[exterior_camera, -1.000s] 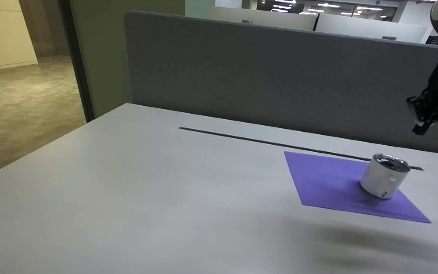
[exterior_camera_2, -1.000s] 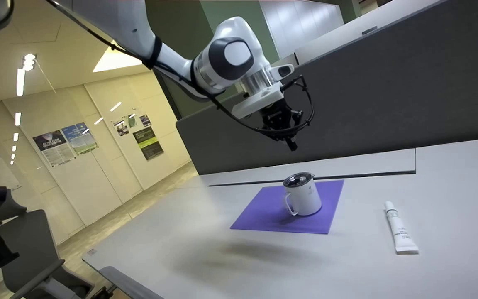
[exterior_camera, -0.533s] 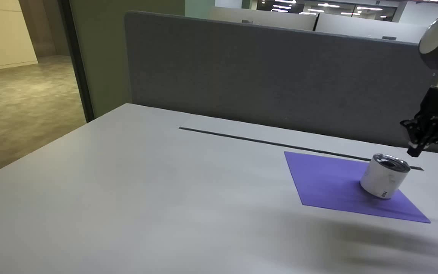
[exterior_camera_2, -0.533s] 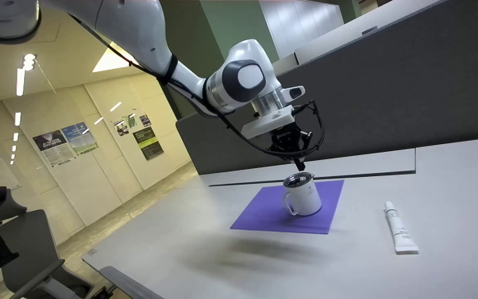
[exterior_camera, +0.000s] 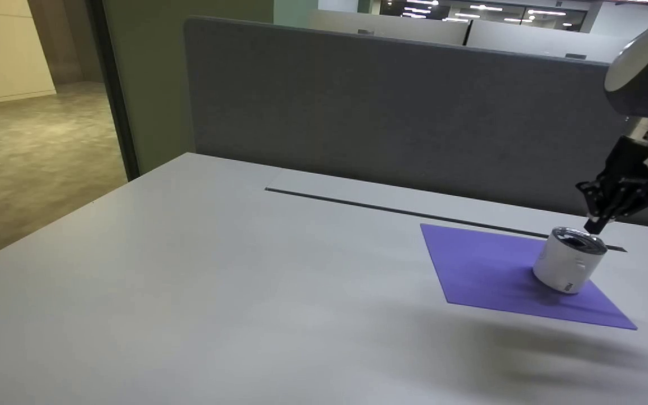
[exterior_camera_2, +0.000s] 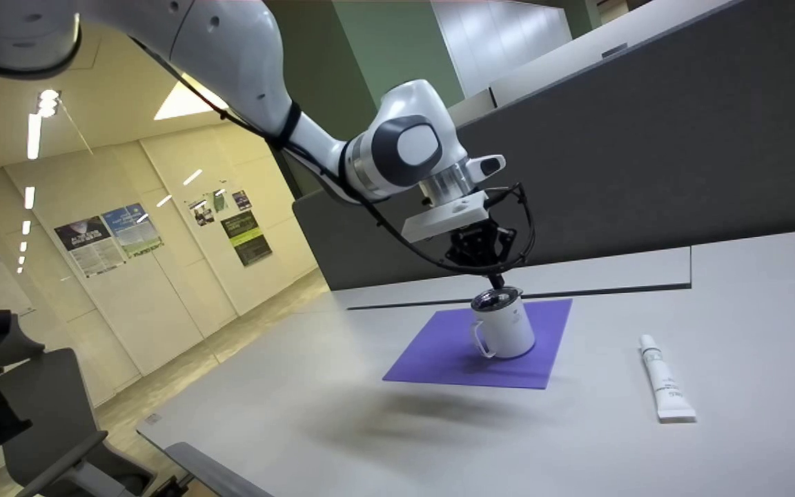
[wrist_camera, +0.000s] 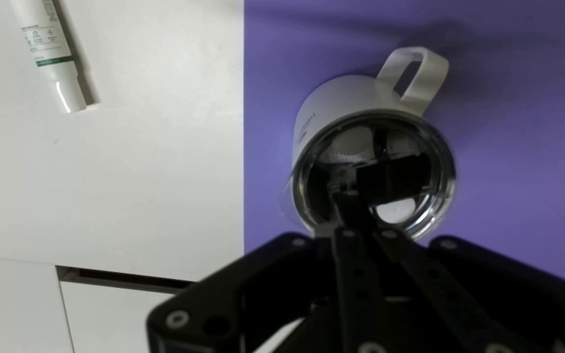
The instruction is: Open and close the cup lid
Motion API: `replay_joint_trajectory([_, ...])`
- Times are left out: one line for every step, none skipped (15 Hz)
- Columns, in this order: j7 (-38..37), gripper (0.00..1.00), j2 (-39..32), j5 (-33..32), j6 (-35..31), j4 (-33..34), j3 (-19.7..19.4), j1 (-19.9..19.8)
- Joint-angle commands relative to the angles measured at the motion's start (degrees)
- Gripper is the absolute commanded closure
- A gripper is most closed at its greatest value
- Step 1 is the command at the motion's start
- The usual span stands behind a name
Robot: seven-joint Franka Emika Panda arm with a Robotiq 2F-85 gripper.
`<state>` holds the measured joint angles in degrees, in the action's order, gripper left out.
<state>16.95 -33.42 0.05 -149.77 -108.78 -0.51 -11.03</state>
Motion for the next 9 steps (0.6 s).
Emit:
replay_joint_trajectory([0.6,1.00,-1.2,0.9,-1.0,0.9,1.3,-0.8])
replay_joint_trajectory([0.5,1.00,-1.5,0.7,-1.2,0.9,1.3,-0.6])
replay_joint_trajectory([0.5,1.00,-1.8,0.7,-1.2,1.0,1.5,-0.7])
replay_joint_trajectory([0.4,1.00,-2.1,0.7,-1.5,1.0,1.6,-0.6])
replay_joint_trajectory([0.4,1.00,-2.4,0.6,-1.7,1.0,1.7,-0.6])
replay_joint_trajectory([0.4,1.00,-2.7,0.6,-1.9,1.0,1.8,-0.6])
replay_joint_trajectory([0.4,1.00,-3.0,0.6,-2.0,1.0,1.9,-0.6])
replay_joint_trajectory([0.3,1.00,-3.1,0.6,-2.2,1.0,1.9,-0.6])
replay_joint_trajectory([0.3,1.00,-3.2,0.6,-2.1,1.1,1.9,-0.6])
